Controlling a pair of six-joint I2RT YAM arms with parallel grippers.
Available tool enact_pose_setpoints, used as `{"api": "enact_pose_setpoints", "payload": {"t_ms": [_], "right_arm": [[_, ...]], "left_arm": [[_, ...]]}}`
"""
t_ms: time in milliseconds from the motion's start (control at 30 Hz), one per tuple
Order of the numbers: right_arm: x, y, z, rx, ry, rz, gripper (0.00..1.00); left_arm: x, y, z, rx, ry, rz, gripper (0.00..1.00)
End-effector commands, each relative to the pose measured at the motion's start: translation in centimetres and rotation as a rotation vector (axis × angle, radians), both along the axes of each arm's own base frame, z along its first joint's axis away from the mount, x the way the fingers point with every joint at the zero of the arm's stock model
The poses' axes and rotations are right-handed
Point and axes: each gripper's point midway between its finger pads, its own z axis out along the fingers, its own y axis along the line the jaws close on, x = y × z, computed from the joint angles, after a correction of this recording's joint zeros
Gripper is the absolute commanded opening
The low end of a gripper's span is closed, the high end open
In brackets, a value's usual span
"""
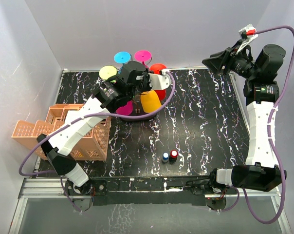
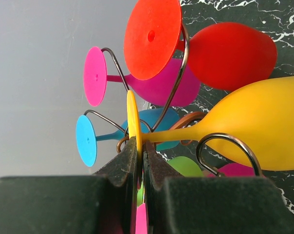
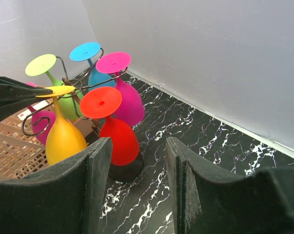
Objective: Place the wine glass upside down on the wine glass rack
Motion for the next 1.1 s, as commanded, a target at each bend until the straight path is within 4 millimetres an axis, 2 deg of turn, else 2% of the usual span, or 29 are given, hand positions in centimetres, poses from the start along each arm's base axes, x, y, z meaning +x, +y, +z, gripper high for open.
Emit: {"api": "enact_pose_setpoints", "payload": {"t_ms": [0, 467, 1067], "right_arm": [[-1.0, 0.0, 2.1, -0.009, -0.085, 0.005, 0.53], [-1.2, -0.2, 2.4, -0.004, -0.089, 0.003, 0.53], [-1.0, -0.6, 2.1, 0.009, -0.080, 0.002, 0.54]], "left_arm": [[-1.3, 1.8, 2.8, -0.023, -0.052, 0.014, 0.00], [-2.4, 2.3, 3.9, -0.051, -0.033, -0.009, 0.00], [-3.7, 2.7, 3.8, -0.029, 0.002, -0.053, 0.00]]}}
